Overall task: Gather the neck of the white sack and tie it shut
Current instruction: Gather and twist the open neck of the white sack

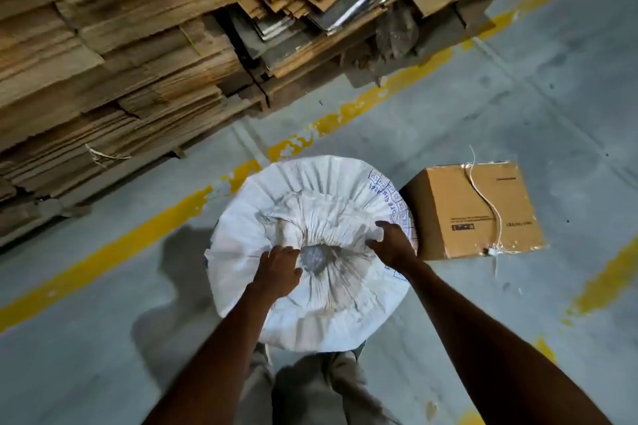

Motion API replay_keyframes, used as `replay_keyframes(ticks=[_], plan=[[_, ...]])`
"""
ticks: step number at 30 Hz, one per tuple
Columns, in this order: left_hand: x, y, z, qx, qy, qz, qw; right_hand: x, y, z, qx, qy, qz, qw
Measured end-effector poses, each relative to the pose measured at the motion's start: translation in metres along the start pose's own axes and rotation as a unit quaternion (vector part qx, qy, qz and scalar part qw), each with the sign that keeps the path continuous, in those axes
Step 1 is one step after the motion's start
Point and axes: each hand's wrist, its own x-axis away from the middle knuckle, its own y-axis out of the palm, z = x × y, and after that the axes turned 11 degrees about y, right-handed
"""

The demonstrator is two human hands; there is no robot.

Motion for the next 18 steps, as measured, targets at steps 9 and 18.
replay_keyframes(ticks=[9, 18], plan=[[-0.001, 0.032, -0.038, 0.033, -0.053, -0.11, 0.992, -0.033, 0.067, 0.015, -0.184, 0.18, -0.106, 0.96], [-0.004, 0.019, -0.066, 0.034, -0.011, -0.115, 0.993, 0.001, 0.057, 0.02, -0.278, 0.184, -0.224, 0.916]])
